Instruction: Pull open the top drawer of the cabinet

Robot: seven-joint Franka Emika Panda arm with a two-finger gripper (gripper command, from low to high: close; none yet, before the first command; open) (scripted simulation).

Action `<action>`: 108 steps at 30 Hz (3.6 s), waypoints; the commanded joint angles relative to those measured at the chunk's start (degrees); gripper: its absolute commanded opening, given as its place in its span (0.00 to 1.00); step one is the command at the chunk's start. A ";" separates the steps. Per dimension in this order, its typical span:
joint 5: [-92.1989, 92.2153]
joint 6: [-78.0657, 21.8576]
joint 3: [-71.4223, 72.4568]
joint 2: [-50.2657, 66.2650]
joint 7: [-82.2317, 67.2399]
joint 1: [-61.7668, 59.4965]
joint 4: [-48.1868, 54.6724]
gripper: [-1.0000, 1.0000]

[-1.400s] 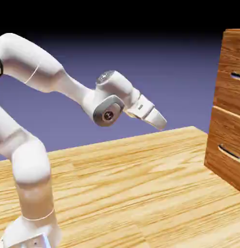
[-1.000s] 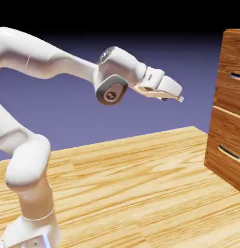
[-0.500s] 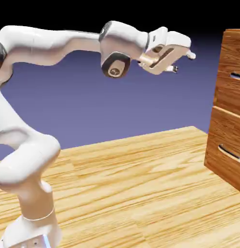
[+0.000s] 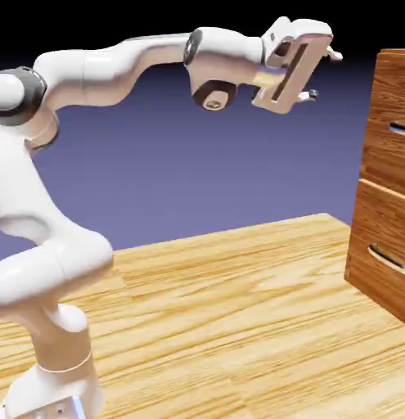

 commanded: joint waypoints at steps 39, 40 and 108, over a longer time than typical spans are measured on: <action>61.90 -4.17 49.17 -10.44 -78.05 -62.40 44.01 0.50; 61.07 -3.70 49.72 -11.50 -76.43 -63.84 46.09 0.50; 68.57 -14.10 1.75 1.56 -99.89 0.99 -11.91 1.00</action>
